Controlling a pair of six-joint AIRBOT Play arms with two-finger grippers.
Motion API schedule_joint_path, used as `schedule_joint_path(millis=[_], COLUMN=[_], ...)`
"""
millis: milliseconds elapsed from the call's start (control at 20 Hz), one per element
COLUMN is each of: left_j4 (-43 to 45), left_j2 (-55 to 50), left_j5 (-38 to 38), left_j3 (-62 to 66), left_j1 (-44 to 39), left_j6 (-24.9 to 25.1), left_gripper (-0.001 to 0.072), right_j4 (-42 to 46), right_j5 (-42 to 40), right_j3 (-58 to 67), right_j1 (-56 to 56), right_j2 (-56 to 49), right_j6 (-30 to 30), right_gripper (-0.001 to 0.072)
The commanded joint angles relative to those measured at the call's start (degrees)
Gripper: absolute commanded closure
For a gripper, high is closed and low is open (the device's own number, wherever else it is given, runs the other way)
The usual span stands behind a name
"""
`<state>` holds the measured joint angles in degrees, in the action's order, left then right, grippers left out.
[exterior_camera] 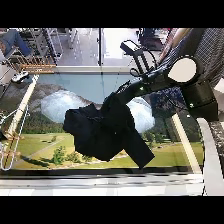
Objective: Fold the clothes and pants, and hang the long-sleeved shirts on hangers.
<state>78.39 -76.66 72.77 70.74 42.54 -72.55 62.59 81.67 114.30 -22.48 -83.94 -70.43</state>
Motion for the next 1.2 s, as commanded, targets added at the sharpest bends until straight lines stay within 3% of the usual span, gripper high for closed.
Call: schedule_joint_path(millis=[0, 200, 300, 350, 400, 450, 550, 600, 750, 800, 1150], left_j4=[0.3, -0.8, -0.8, -0.9, -1.3, -1.3, -1.3, -1.3, -1.3, -1.3, -7.5], left_j2=[-0.1, -1.1, -2.6, -3.4, -3.9, -4.2, -4.2, -4.2, -4.2, -4.2, -2.7], left_j5=[-3.6, -4.4, -4.4, -4.5, -4.8, -5.5, -7.0, -7.0, -6.6, -6.2, -2.4], left_j3=[0.1, 0.1, 0.1, 0.1, 0.1, 0.1, 0.1, 0.1, 0.1, 0.1, 1.0], left_j1=[-0.1, -0.1, -0.1, -0.1, -0.3, -0.3, -0.5, -0.5, -0.5, -0.5, -0.5], left_j6=[-0.3, 1.0, 1.0, 1.0, 1.0, 1.0, 1.0, 1.0, 1.0, 1.0, 10.4], left_gripper=[0.0401, 0.0394, 0.026, 0.0263, 0.0315, 0.0438, 0.059, 0.0638, 0.0639, 0.0685, 0.0682], right_j4=[0.0, 0.0, -0.1, -0.1, 0.0, -0.1, -0.1, -0.1, -0.1, -0.1, -2.3], right_j5=[-0.1, 0.0, 0.0, 0.0, -0.1, -0.1, 0.0, 0.0, 0.0, 0.0, 0.0], right_j3=[0.0, 0.0, 0.0, 0.0, 0.0, 0.0, 0.0, 0.0, 0.0, 0.0, 0.0], right_j1=[-0.1, -0.1, -0.1, -0.1, -0.1, -0.1, -0.1, -0.1, -0.1, -0.1, -0.1], right_j2=[0.0, 0.0, 0.0, 0.0, 0.0, 0.0, 0.0, 0.0, 0.0, 0.0, 0.0], right_j6=[-0.7, -0.7, -0.7, -0.7, -0.7, -0.7, -0.7, -0.7, -0.9, -0.9, -0.9], right_gripper=[0.0673, 0.0673, 0.0673, 0.0673, 0.0673, 0.0673, 0.0673, 0.0673, 0.0673, 0.0673, 0.0673])
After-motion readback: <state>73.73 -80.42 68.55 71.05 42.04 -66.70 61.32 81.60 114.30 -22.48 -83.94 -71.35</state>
